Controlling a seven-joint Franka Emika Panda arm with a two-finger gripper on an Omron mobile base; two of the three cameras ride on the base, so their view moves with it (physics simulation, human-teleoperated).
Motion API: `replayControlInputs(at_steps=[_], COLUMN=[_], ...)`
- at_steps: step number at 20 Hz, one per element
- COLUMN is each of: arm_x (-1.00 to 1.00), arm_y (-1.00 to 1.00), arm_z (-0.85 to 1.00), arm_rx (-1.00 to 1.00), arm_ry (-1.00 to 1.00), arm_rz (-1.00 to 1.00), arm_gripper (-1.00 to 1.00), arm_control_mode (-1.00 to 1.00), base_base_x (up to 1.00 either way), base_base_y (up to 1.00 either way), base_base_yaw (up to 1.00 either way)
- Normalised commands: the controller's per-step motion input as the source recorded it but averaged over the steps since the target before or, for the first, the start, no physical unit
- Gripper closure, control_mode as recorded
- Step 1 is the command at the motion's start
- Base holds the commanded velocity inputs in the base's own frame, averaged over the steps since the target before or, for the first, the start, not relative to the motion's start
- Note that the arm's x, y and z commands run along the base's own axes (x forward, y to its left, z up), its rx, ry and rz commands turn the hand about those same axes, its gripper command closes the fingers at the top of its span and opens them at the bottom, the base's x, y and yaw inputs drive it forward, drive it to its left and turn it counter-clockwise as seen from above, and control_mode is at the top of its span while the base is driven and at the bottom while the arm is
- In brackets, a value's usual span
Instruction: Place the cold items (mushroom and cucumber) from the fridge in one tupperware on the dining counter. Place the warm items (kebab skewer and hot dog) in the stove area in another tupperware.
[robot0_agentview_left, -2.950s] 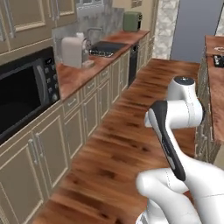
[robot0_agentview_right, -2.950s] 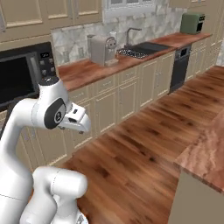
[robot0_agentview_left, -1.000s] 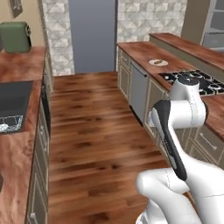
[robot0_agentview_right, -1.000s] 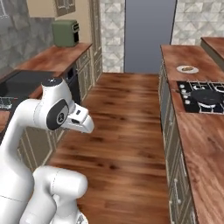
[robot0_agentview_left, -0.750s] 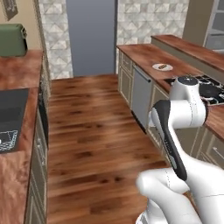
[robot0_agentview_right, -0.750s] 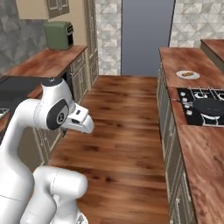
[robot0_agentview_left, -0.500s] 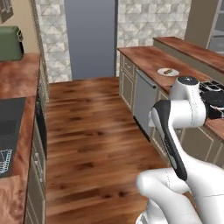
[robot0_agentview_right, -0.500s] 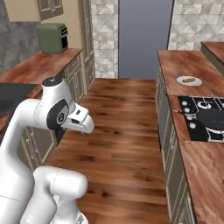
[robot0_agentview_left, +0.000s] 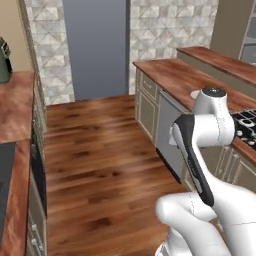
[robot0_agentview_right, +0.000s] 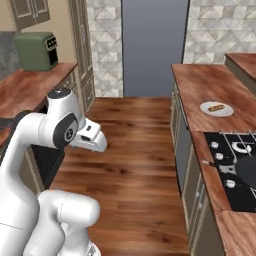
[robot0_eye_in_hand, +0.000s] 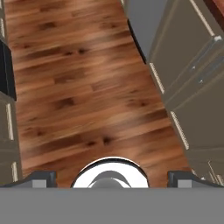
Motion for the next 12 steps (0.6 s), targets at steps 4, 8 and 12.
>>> replayControlInputs(at_steps=[4, 8, 12], arm_x=[0.0, 0.0, 0.0], arm_y=[0.0, 0.0, 0.0], arm_z=[0.0, 0.0, 0.0], arm_rx=[0.0, 0.0, 0.0], arm_ry=[0.0, 0.0, 0.0], arm_rz=[0.0, 0.0, 0.0], arm_gripper=[-1.0, -1.0, -1.0], arm_control_mode=[1.0, 1.0, 1.0], base_base_x=[1.0, 1.0, 1.0], base_base_y=[0.34, 0.38, 0.31], base_base_yaw=[-0.33, -0.33, -0.32])
